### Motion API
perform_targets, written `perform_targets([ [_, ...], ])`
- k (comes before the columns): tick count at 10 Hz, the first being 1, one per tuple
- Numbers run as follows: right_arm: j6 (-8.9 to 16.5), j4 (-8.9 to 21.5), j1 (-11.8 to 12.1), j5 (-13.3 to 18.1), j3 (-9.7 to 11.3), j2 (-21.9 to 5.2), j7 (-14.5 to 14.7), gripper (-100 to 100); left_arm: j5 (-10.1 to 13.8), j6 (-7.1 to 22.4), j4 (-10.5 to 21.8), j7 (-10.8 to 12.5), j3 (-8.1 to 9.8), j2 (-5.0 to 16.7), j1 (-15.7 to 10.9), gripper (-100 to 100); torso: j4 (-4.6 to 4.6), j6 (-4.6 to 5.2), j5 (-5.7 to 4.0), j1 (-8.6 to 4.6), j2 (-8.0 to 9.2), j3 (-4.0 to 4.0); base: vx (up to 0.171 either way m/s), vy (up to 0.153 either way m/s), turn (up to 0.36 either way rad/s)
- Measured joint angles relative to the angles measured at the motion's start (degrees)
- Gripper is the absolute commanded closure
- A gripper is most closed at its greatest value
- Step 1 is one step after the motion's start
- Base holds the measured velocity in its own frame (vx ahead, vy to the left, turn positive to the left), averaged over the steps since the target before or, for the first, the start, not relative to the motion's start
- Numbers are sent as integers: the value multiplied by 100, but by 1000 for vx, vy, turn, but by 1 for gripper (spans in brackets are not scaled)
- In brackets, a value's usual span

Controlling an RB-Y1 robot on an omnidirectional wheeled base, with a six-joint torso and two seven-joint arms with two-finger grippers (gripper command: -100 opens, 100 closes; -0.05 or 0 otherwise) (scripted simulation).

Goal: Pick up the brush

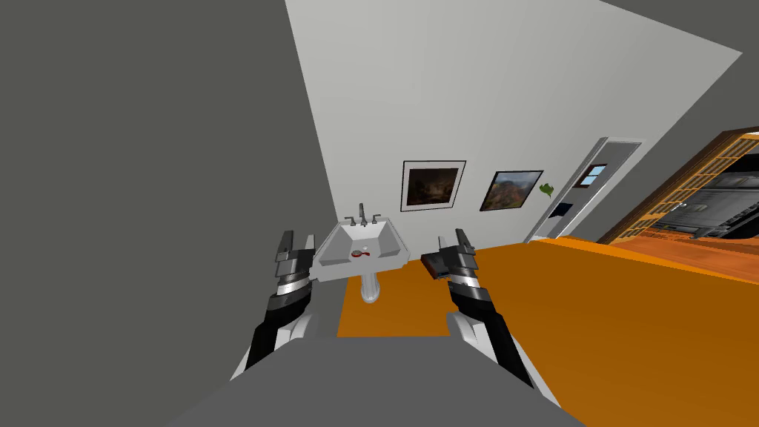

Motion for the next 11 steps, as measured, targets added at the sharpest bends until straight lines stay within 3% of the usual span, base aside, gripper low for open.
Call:
perform_targets([
  [3, 0, 0, 0, 0, 0, 0, 0, 0, 208, 204, 0, -17, 42, 445, -114, -100, 2, 1, -3, -14, 11, 6, -33, -47, -18],
  [7, 0, 0, -1, 0, 1, 1, 0, 0, 760, 804, 46, -43, 211, 974, -436, -100, 3, 1, -6, -29, 12, 7, -36, -77, -11],
  [11, 0, 0, 0, 0, 1, 1, 0, 0, 1275, 1481, 112, -80, 401, 1232, -773, -100, 1, 0, -6, -26, 6, 3, -17, -65, 5],
])
